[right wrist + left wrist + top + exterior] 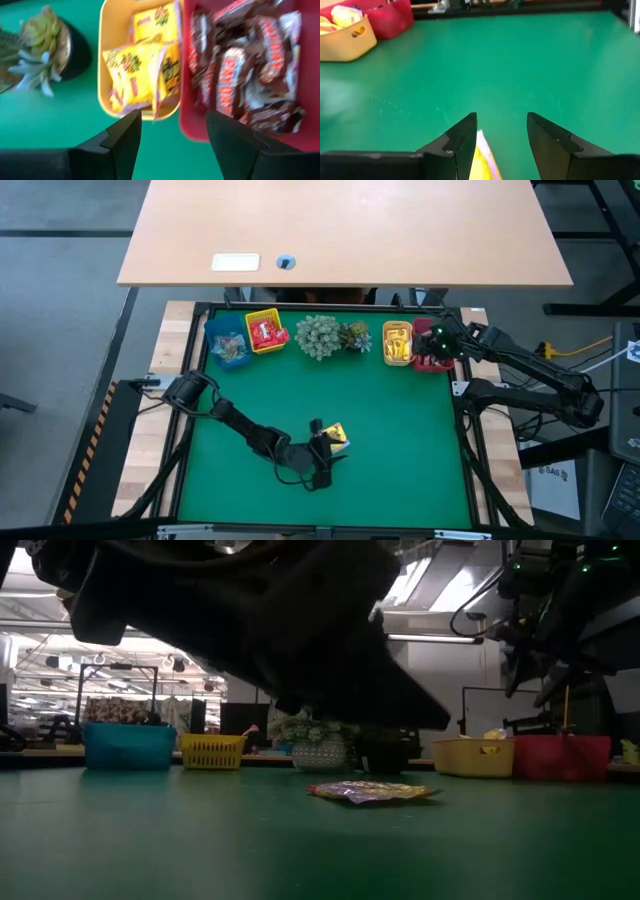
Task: Sort candy
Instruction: Put the yellow candy into the orange bin
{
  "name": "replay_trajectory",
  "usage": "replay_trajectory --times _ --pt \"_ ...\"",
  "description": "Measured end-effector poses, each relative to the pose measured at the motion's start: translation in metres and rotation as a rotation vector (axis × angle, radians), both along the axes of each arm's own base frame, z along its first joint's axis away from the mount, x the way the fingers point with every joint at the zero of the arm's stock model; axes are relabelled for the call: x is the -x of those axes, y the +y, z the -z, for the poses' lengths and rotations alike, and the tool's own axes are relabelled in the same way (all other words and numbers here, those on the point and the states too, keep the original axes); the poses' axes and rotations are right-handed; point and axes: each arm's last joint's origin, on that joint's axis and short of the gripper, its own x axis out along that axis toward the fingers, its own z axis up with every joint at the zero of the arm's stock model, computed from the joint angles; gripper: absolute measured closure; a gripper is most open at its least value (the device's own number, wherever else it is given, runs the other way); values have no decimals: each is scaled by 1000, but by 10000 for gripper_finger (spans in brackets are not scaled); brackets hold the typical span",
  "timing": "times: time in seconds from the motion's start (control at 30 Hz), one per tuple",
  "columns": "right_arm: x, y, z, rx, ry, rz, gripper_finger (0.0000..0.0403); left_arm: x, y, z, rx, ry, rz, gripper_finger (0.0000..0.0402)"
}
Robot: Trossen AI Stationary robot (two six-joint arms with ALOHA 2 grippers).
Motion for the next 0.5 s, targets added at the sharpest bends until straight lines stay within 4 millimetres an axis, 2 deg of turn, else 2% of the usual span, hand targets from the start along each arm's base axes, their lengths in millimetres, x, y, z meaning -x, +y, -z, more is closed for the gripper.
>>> replay_trajectory --times 0.27,0.5 --pt "-2 2 1 -53 -41 -38 180 16 -17 12 -80 140 47 243" --pt "-1 4 29 -103 -29 -54 180 28 -23 17 -206 180 -57 243"
